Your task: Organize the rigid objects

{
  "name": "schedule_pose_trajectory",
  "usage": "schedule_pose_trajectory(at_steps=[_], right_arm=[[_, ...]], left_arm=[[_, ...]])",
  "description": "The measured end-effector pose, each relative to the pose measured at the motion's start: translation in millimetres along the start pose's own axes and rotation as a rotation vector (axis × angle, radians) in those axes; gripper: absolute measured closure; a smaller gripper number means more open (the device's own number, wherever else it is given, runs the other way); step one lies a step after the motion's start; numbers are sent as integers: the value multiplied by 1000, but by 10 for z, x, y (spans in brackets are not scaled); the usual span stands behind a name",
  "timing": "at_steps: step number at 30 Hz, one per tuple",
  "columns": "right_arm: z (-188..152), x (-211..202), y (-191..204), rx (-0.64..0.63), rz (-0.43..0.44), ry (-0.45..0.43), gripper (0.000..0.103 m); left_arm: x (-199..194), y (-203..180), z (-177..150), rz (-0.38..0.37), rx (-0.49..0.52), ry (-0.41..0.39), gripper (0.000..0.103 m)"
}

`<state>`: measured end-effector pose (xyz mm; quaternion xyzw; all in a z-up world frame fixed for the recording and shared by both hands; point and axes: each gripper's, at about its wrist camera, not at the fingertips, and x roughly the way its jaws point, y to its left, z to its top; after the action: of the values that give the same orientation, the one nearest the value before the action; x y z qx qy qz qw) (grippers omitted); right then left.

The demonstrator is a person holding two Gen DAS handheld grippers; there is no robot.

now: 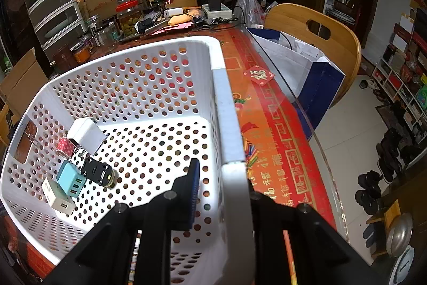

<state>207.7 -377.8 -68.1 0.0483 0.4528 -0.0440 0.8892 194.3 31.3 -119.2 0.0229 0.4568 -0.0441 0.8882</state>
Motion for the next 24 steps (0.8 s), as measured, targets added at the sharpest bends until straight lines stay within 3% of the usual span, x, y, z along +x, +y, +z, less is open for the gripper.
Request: schedule_pose_trajectory(at_steps=[3,5,14,24], right_arm=[[-7,-5,-5,0,6,-3,86],[-13,-10,-5,-3,9,-4,86],[-8,-13,-7,-5,17,-11,86],[-12,-22,-13,-4,21,-20,86]], left_arm=[[36,-179,4,-8,20,-5,19],[60,-262,6,-3,20,-10,29],[258,-319,-67,-30,9,36,51],[341,-216,-41,-33,-41,25,66]])
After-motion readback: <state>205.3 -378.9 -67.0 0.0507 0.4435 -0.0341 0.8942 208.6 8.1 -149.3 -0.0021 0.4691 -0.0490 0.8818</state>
